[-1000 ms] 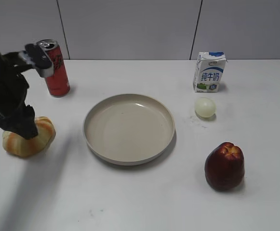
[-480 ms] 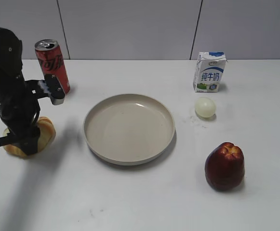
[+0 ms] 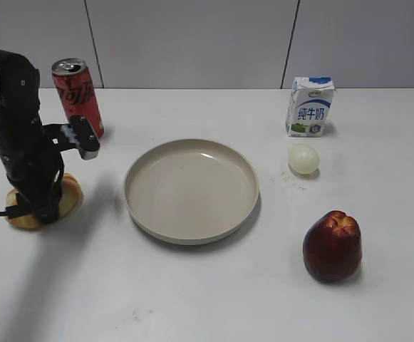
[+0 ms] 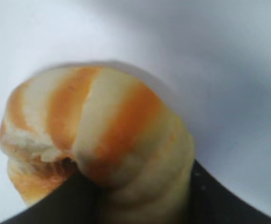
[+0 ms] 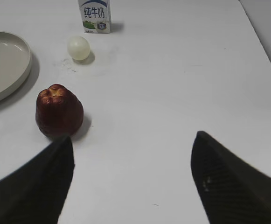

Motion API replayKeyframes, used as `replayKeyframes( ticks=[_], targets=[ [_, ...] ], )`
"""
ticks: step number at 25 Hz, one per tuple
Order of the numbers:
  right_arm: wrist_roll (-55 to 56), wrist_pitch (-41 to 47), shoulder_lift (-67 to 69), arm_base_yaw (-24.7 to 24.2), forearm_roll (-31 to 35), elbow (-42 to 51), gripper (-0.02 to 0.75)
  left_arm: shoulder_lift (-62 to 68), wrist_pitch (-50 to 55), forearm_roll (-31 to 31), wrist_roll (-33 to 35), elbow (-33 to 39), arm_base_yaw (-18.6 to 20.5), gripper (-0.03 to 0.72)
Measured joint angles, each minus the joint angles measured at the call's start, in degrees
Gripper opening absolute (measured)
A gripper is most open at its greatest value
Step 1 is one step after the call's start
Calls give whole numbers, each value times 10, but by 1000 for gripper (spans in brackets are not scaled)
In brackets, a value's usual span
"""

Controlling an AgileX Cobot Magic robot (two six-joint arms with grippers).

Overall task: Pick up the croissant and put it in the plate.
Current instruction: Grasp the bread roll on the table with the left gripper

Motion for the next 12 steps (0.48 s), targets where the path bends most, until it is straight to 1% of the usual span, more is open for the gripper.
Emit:
replayKeyframes(
  ticks=[1, 2, 7, 10, 12],
  targets=[
    [0, 0, 0, 0, 0, 0, 587, 0, -1, 2, 0, -1, 0, 275],
    [0, 0, 0, 0, 0, 0, 587, 1, 1, 2, 0, -3, 1, 260],
    [0, 0, 0, 0, 0, 0, 587, -1, 36, -8, 0, -26, 1, 256],
    [0, 0, 0, 0, 0, 0, 587, -17, 58, -17, 0, -55, -3, 239],
    [0, 0, 0, 0, 0, 0, 587, -34, 66, -17, 0, -83, -12, 239]
  ],
)
